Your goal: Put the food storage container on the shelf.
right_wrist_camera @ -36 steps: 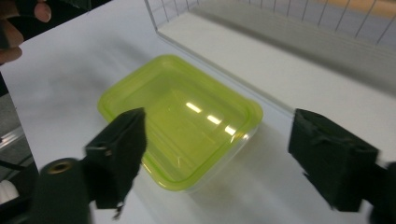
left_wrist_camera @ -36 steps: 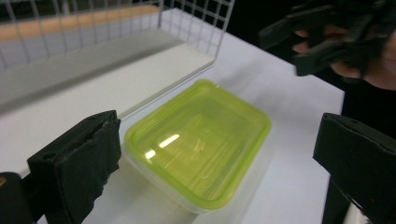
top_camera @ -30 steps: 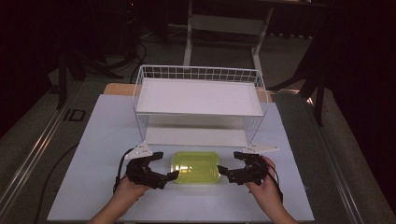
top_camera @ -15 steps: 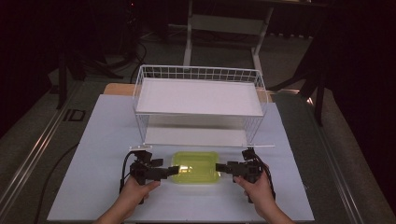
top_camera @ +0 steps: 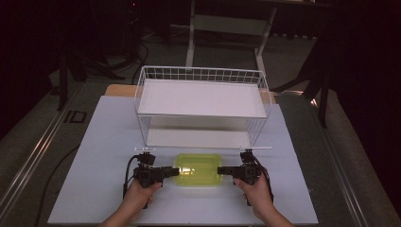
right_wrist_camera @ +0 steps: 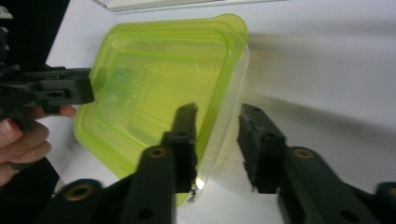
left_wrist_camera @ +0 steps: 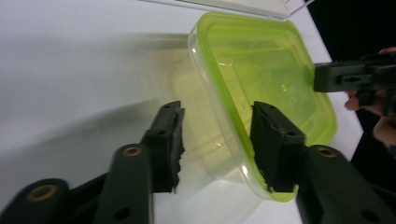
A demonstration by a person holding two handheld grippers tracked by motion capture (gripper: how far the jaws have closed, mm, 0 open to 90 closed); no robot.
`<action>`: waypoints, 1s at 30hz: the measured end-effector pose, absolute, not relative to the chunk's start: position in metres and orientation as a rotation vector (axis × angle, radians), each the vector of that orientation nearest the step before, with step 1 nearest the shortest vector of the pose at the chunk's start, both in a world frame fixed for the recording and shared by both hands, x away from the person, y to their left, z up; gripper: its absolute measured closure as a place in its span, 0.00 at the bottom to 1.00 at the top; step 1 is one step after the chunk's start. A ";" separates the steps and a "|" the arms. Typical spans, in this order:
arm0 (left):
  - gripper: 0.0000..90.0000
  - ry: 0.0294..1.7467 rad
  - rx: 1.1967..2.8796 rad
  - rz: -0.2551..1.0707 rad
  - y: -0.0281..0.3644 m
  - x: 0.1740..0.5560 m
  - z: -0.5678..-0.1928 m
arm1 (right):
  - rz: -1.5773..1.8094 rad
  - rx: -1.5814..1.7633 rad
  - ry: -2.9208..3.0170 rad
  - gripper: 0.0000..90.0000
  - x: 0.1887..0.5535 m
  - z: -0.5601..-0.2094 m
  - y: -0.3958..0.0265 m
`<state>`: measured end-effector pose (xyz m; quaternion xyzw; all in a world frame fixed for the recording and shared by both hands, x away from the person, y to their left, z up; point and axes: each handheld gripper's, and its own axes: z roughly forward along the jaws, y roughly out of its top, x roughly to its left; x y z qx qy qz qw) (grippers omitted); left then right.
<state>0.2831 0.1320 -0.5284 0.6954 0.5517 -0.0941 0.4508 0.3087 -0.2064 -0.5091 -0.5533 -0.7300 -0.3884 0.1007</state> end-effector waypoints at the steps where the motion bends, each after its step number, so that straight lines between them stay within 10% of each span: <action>1: 0.68 1.366 1.727 -0.230 0.131 0.283 -0.528 | -1.145 -1.636 -2.162 0.80 0.308 -0.509 -0.205; 30: 0.87 1.411 1.762 -0.160 0.117 0.263 -0.512 | -1.165 -1.642 -2.167 0.88 0.290 -0.503 -0.203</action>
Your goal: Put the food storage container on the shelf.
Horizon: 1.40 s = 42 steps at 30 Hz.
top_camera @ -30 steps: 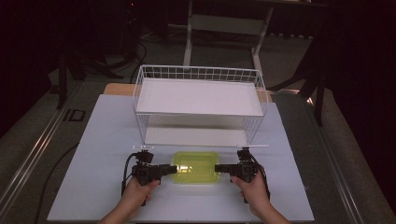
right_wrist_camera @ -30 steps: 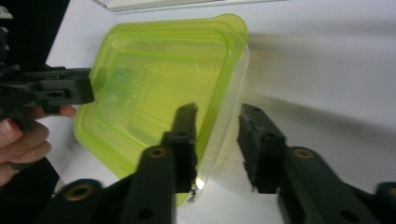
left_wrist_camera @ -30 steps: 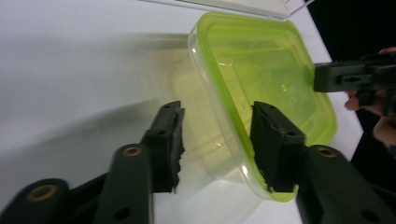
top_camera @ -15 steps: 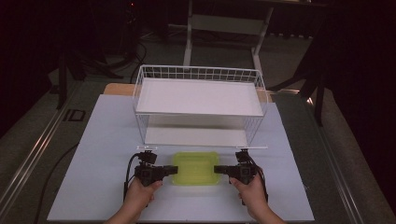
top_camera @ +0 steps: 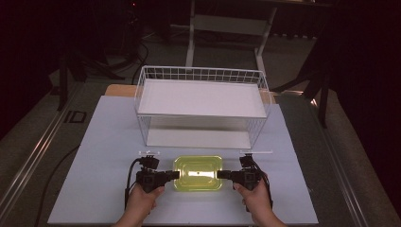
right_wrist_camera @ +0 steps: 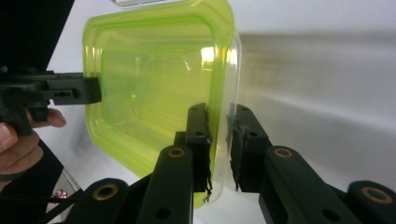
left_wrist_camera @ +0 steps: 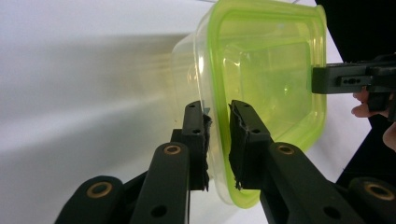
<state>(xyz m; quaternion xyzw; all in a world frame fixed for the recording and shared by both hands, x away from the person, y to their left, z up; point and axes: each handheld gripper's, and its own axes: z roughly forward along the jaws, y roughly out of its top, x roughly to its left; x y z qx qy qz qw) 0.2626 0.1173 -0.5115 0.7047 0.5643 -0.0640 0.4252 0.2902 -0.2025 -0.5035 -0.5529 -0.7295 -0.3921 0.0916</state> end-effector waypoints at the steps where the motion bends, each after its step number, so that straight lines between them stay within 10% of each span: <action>1: 0.88 1.410 1.762 -0.155 0.117 0.262 -0.511 | -1.168 -1.641 -2.166 0.88 0.290 -0.503 -0.203; 18: 0.90 1.351 1.660 -0.045 0.114 0.296 -0.467 | -1.398 -1.699 -2.153 0.88 0.312 -0.461 -0.205; 42: 0.89 1.367 1.646 0.010 0.110 0.350 -0.507 | -1.382 -1.857 -2.222 0.88 0.360 -0.494 -0.191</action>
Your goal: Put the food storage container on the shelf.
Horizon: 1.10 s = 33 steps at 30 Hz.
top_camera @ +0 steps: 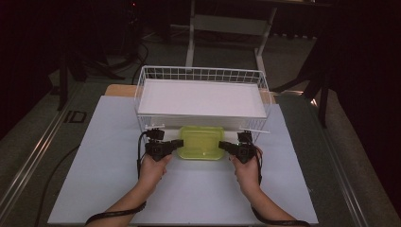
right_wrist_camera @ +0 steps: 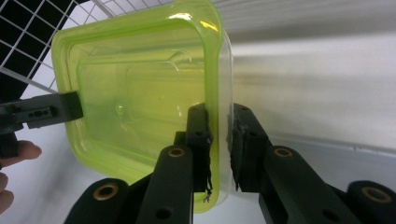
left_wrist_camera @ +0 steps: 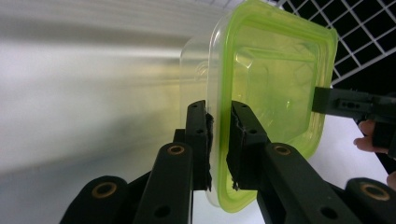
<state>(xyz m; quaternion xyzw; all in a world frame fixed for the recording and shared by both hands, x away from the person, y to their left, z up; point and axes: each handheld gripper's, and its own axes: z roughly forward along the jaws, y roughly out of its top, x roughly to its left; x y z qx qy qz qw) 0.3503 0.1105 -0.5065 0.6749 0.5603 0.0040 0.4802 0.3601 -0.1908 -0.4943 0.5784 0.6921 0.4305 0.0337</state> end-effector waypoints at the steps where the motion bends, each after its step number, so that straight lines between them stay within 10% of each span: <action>1: 0.89 1.352 1.651 0.019 0.110 0.354 -0.508 | 1.323 1.780 2.123 0.88 0.361 -0.495 -0.191; 33: 0.66 1.300 1.628 0.144 0.109 0.377 -0.522 | 1.242 1.636 2.014 0.78 0.381 -0.501 -0.178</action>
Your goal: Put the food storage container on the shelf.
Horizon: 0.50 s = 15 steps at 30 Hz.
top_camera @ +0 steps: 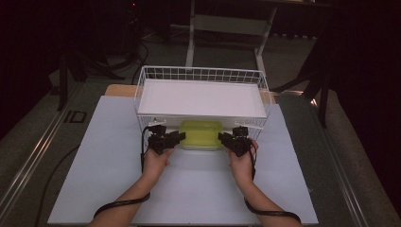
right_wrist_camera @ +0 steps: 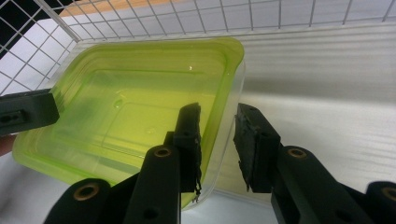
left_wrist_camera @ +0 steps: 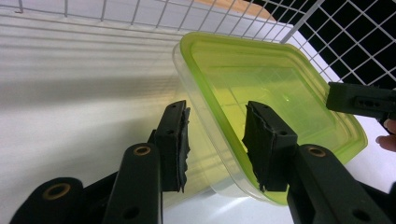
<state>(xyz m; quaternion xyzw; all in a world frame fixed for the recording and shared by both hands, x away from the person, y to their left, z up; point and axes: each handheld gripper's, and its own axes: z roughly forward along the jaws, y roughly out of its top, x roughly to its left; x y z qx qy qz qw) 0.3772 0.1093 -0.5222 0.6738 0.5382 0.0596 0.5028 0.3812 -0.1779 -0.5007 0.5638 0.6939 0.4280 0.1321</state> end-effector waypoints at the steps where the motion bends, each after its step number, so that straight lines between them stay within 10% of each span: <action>1: 0.64 1.297 1.616 0.141 0.109 0.377 -0.522 | 1.246 1.621 2.015 0.77 0.381 -0.500 -0.178; 15: 0.53 1.231 1.657 0.184 0.126 0.349 -0.505 | 1.301 1.462 2.069 0.71 0.349 -0.482 -0.177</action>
